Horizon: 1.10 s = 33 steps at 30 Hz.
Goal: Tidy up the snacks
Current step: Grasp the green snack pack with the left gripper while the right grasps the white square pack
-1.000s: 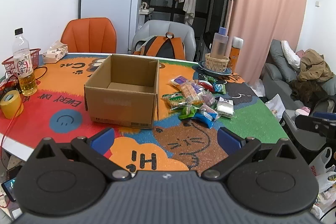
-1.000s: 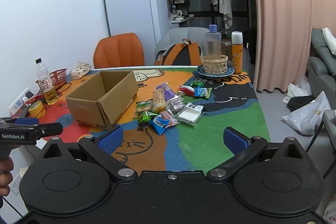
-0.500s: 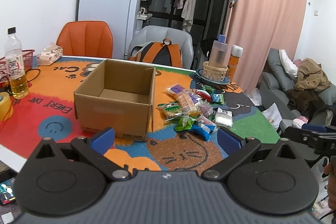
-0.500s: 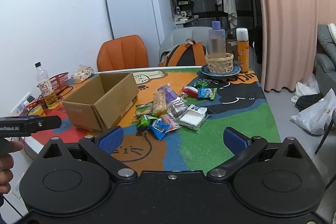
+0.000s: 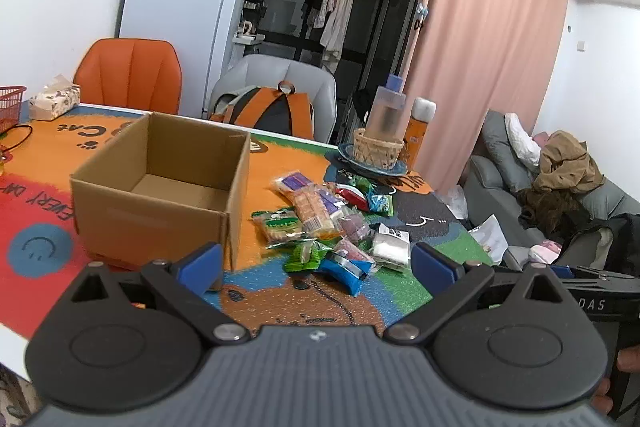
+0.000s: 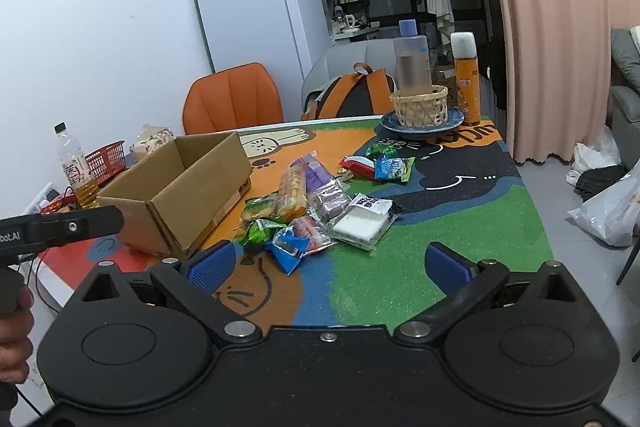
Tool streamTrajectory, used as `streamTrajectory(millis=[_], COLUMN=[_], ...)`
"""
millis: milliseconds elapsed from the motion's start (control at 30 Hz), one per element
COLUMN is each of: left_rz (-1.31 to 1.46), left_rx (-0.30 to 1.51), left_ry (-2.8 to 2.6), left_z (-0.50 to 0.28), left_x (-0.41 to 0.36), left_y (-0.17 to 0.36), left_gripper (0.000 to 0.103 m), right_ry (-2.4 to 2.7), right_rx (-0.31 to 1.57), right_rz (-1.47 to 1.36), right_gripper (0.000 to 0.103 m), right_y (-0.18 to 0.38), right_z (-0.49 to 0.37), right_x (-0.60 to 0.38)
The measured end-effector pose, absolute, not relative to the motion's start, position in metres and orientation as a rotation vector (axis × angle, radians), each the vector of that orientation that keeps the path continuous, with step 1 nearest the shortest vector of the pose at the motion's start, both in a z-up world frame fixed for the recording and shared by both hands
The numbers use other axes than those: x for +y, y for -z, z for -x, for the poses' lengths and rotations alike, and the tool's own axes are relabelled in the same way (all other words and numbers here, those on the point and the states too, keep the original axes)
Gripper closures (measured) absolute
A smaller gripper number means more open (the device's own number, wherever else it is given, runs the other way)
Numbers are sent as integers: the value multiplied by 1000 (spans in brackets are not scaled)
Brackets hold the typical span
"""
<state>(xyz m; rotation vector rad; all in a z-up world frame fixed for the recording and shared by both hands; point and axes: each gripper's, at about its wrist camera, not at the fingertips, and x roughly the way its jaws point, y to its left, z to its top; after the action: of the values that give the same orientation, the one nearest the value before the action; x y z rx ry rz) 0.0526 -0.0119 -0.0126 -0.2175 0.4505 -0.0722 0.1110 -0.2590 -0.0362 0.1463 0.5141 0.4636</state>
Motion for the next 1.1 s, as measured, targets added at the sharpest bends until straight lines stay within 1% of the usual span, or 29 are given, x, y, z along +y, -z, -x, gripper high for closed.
streamTrajectory(millis=[67, 100, 200, 267, 300, 500, 567, 667, 767, 900, 1033, 1100], left_rz=[218, 221, 227, 227, 227, 242, 242, 250, 259, 272, 290, 296], left_rx=[462, 468, 486, 502, 509, 539, 546, 563, 571, 584, 598, 603], left_ry=[81, 82, 84, 86, 84, 69, 62, 53, 31, -4, -42, -53], left_z=[-60, -64, -76, -85, -89, -114, -122, -135, -148, -162, -173, -177], left_x=[-17, -19, -24, -28, -30, -37, -39, -40, -41, -40, -37, -35], left_y=[16, 17, 23, 27, 29, 37, 39, 42, 46, 52, 61, 64], left_gripper=[7, 8, 16, 24, 25, 32, 37, 44, 50, 53, 59, 59], right_ry=[-470, -472, -482, -488, -489, -480, -473, -463, -461, -451, -437, -427], right_rx=[524, 531, 553, 565, 572, 605, 616, 629, 644, 660, 684, 690], right_rz=[-164, -171, -186, -189, -189, -206, -205, -206, -206, -189, -174, -160], right_gripper=[3, 7, 13, 16, 16, 17, 17, 20, 21, 21, 21, 21], right_y=[40, 42, 49, 53, 55, 63, 65, 68, 71, 76, 85, 89], right_z=[-119, -122, -133, -140, -145, -171, -180, -194, -207, -224, -241, -248], right_x=[-261, -262, -264, -265, -264, -264, -263, -259, -254, -244, -234, -229])
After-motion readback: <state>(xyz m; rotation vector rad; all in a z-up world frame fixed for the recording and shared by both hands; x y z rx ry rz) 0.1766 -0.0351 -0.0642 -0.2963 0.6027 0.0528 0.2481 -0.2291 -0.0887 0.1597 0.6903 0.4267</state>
